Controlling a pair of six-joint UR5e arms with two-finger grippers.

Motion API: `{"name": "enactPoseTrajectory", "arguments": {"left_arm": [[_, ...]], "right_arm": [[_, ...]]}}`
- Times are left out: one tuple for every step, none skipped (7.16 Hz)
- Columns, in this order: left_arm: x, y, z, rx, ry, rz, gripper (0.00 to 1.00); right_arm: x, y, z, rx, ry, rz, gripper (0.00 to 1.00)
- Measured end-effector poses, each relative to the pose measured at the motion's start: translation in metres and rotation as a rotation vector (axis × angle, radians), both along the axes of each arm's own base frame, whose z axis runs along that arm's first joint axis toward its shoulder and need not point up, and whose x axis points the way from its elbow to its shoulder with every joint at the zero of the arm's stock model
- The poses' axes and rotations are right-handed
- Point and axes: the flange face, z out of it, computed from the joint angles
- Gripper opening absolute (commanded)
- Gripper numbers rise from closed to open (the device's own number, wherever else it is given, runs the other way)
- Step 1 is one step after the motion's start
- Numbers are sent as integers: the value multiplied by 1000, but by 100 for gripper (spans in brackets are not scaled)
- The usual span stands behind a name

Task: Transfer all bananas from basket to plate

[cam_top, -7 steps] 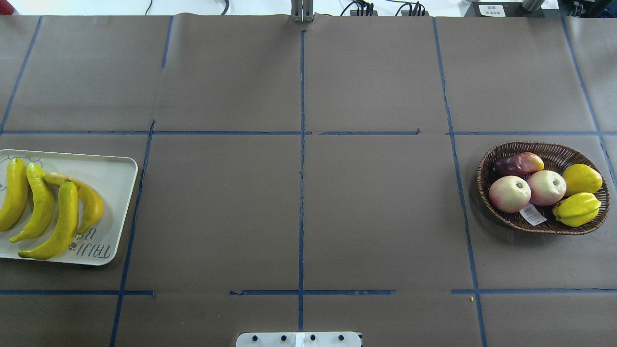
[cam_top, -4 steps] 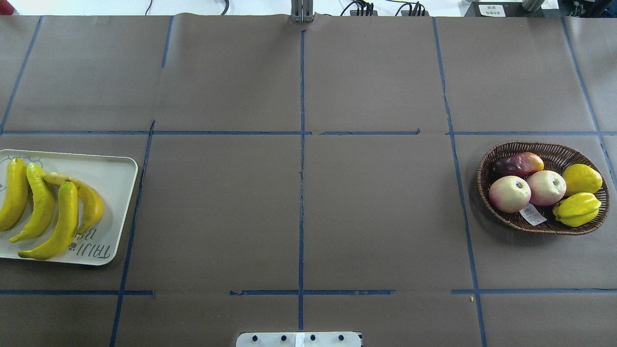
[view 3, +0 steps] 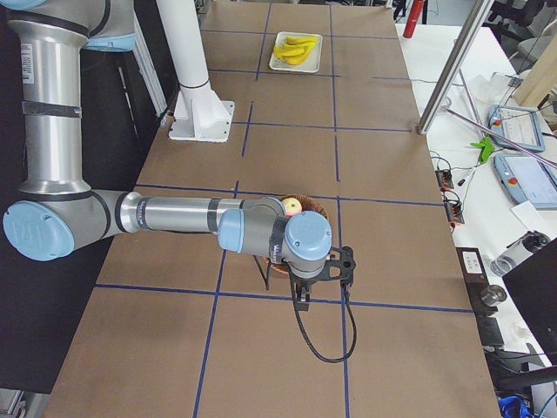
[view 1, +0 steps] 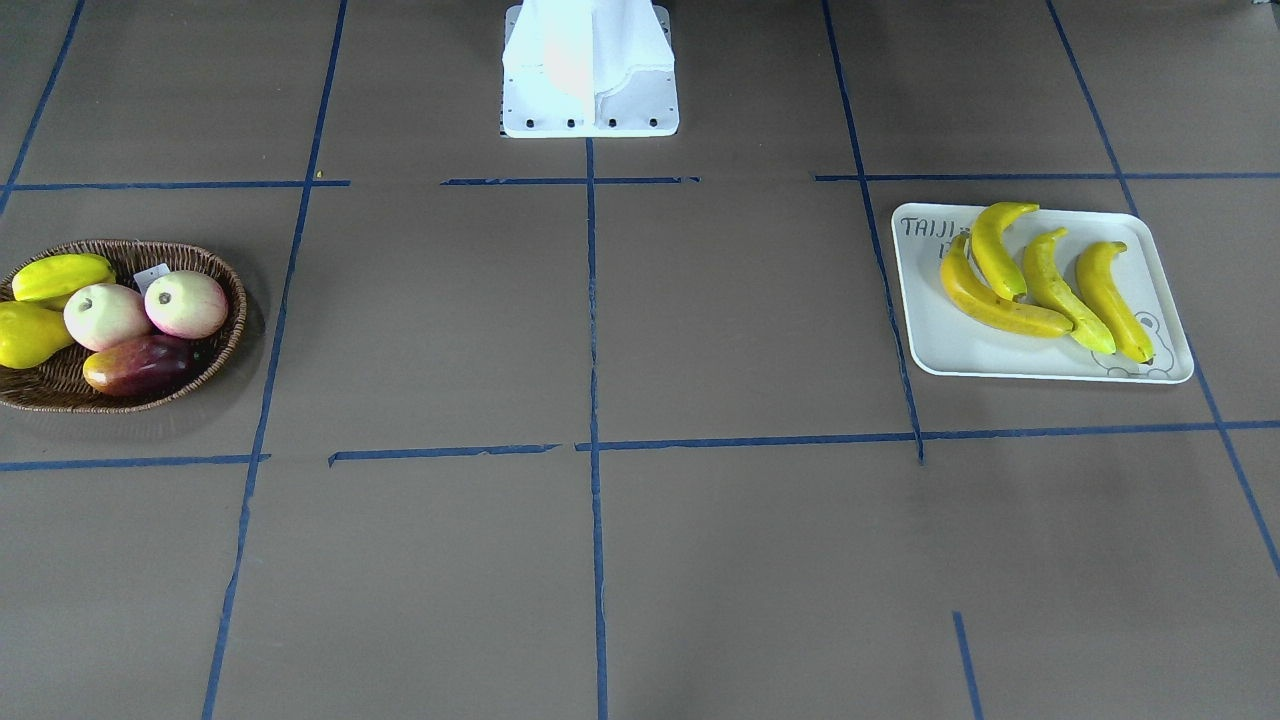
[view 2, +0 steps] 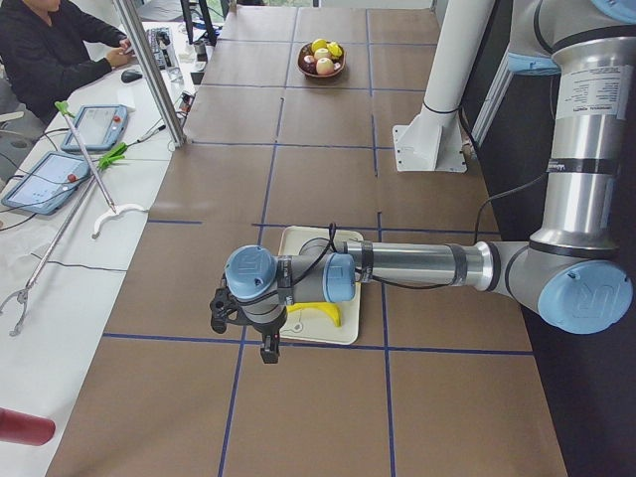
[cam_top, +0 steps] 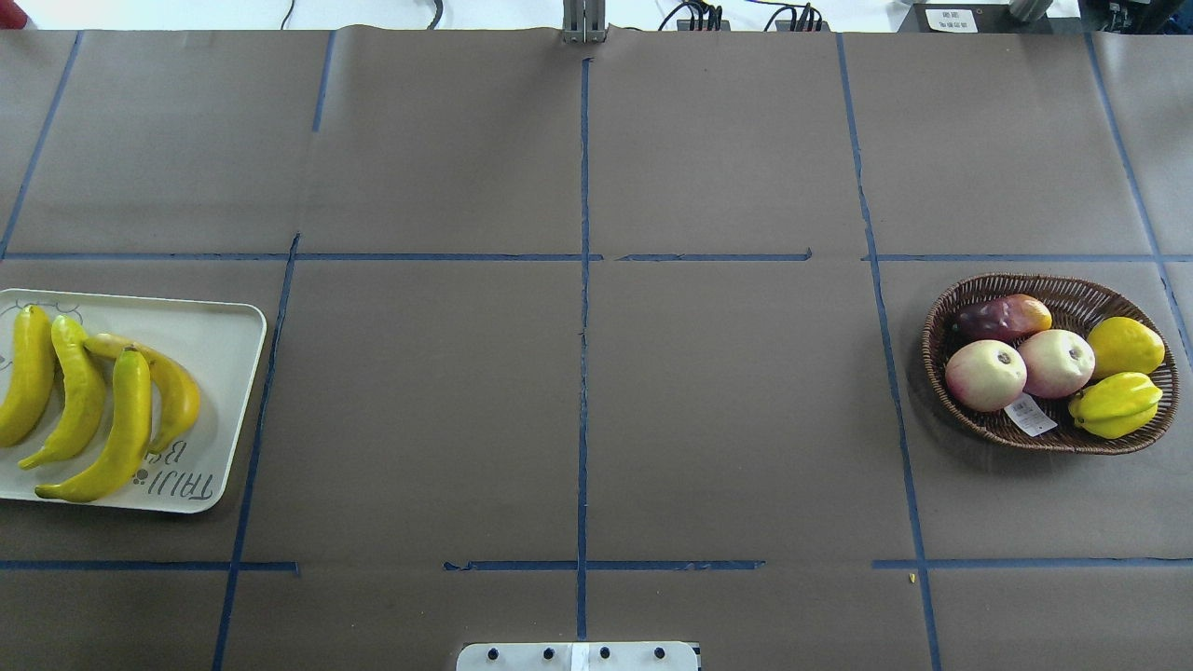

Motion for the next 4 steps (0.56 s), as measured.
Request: {"name": "enactPoseTrajectory", "arguments": {"left_arm": [[0, 0, 0, 0, 0, 0, 100], [0, 0, 0, 0, 0, 0, 100], [0, 0, 0, 0, 0, 0, 100], [0, 0, 0, 0, 0, 0, 100]], "right_arm": [[0, 0, 0, 0, 0, 1, 100], [0, 0, -1, -1, 0, 3, 100], [0, 0, -1, -2, -1, 4, 100], [0, 0, -2, -2, -1, 5, 100]]}}
